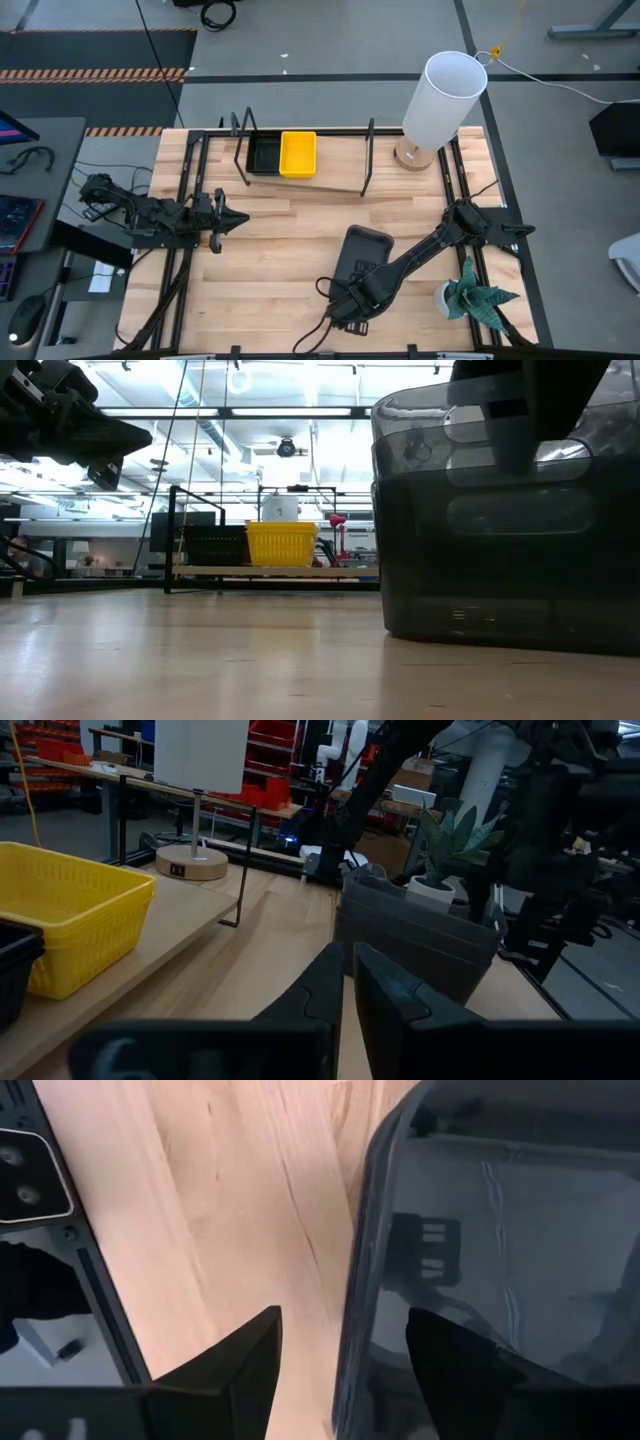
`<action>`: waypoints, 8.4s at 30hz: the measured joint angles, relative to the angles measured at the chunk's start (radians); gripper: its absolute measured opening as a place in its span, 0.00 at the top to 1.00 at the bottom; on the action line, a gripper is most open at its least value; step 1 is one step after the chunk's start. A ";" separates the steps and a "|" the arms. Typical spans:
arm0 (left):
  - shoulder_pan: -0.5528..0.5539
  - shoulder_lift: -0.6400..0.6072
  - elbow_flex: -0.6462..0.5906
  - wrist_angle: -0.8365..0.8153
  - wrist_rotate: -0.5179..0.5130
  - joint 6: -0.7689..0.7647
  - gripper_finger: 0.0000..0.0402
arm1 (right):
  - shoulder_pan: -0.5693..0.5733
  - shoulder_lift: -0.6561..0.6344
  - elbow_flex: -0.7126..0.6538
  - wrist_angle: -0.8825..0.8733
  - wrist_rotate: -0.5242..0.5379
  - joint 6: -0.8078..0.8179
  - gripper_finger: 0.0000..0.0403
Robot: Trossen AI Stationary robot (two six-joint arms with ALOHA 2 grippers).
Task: Stack baskets on shelf by color
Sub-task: Put the stacked black bin on the shelf
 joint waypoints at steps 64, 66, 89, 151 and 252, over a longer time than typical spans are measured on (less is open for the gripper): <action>0.000 0.000 0.000 0.000 0.000 0.000 0.93 | 0.002 0.006 -0.105 -0.029 0.003 0.022 0.59; 0.000 0.000 0.000 0.000 0.000 0.000 0.93 | 0.002 0.005 -0.104 -0.036 0.004 0.031 0.59; 0.000 0.000 0.000 0.000 0.000 0.000 0.92 | 0.010 0.005 -0.104 -0.025 0.012 0.064 0.59; 0.000 0.000 -0.001 0.000 0.000 0.000 0.92 | -0.256 0.005 0.268 -0.342 0.300 -0.532 0.96; 0.000 0.000 -0.001 0.000 0.000 0.000 0.93 | -0.709 0.005 0.075 -0.258 0.246 -0.758 0.71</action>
